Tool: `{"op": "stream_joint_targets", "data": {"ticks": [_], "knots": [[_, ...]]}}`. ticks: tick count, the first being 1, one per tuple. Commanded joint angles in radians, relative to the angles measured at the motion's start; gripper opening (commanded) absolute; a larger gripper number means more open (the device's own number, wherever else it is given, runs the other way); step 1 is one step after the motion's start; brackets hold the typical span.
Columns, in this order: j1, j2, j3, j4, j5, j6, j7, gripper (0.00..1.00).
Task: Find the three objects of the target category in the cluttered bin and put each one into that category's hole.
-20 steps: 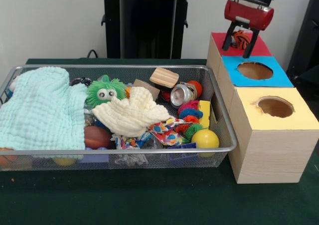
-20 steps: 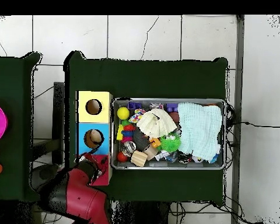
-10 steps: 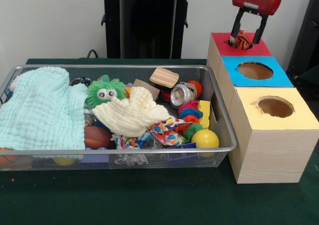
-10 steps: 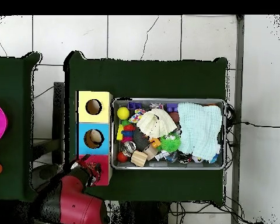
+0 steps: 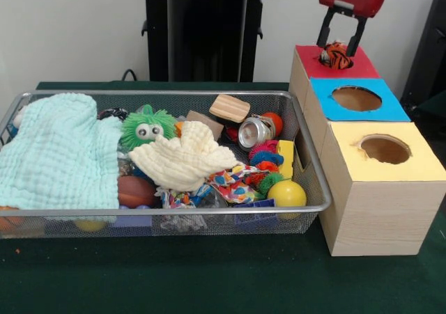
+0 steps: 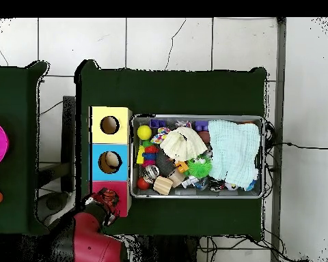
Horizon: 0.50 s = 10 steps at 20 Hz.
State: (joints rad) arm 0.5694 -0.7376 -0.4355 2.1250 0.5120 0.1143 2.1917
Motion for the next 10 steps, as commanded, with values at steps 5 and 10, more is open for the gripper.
{"op": "stream_joint_targets", "data": {"ticks": [5,10], "knots": [[-0.109,-0.054,0.148,0.151,-0.106,-0.088,0.130,1.00],[-0.110,-0.054,0.136,0.133,-0.120,-0.054,0.119,1.00]]}}
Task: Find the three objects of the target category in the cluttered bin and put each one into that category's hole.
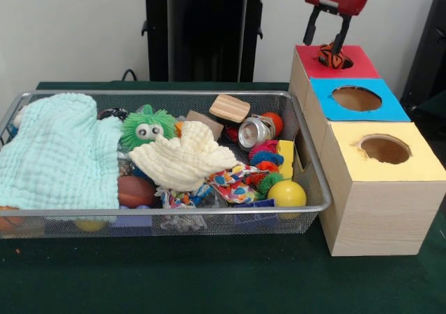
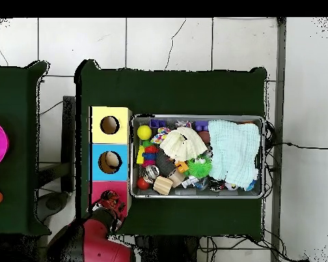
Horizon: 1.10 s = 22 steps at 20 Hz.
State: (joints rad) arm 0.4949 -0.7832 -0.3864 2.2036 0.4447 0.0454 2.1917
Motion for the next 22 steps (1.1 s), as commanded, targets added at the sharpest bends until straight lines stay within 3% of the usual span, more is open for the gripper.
{"op": "stream_joint_targets", "data": {"ticks": [1,6,11,15,22], "knots": [[-0.032,-0.012,0.085,0.055,-0.053,0.022,0.121,1.00],[-0.017,-0.002,0.068,0.043,-0.059,0.037,0.126,1.00],[-0.043,0.071,0.109,0.033,-0.070,-0.061,0.150,1.00],[-0.001,0.131,0.082,0.010,-0.052,-0.112,0.178,1.00],[0.033,0.142,0.062,-0.002,-0.031,-0.089,0.164,1.00]]}}
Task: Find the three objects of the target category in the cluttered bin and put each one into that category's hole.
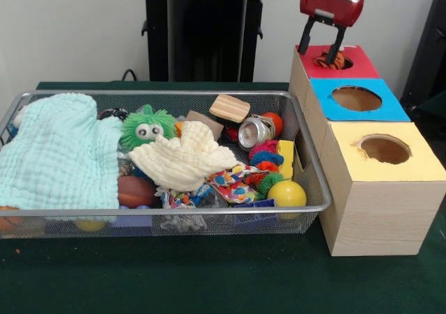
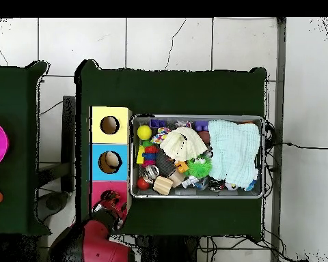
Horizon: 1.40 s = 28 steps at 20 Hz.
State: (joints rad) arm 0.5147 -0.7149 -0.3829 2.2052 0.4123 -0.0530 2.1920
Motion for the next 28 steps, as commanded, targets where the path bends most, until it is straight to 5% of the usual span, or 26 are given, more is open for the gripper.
{"op": "stream_joint_targets", "data": {"ticks": [1,6,10,20,28], "knots": [[0.020,0.060,0.049,-0.003,0.003,0.032,0.158,1.00],[0.093,-0.072,-0.078,-0.043,-0.018,0.295,0.121,1.00],[0.141,-0.109,-0.151,-0.091,-0.041,0.426,0.133,1.00],[0.051,0.035,-0.016,-0.051,-0.019,0.146,0.163,1.00],[0.070,0.072,-0.015,-0.066,0.008,0.125,0.172,1.00]]}}
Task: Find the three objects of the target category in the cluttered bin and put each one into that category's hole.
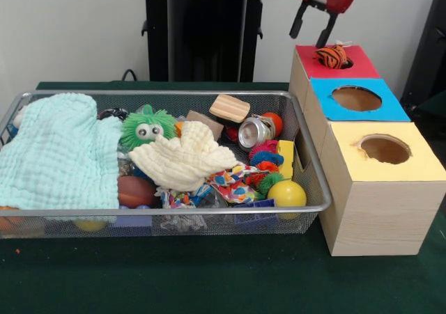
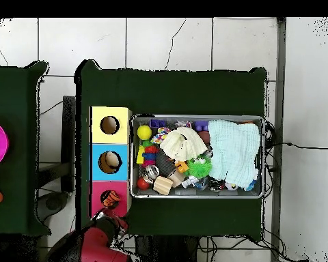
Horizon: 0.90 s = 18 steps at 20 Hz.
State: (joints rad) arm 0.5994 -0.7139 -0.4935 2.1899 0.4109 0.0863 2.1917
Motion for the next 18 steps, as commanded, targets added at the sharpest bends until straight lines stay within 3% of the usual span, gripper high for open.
{"op": "stream_joint_targets", "data": {"ticks": [1,7,18], "knots": [[-0.009,0.079,0.094,-0.055,0.015,-0.013,0.174,1.00],[0.061,0.148,0.053,-0.104,0.064,0.008,0.210,1.00],[0.084,0.121,0.048,-0.125,0.107,0.078,0.214,1.00]]}}
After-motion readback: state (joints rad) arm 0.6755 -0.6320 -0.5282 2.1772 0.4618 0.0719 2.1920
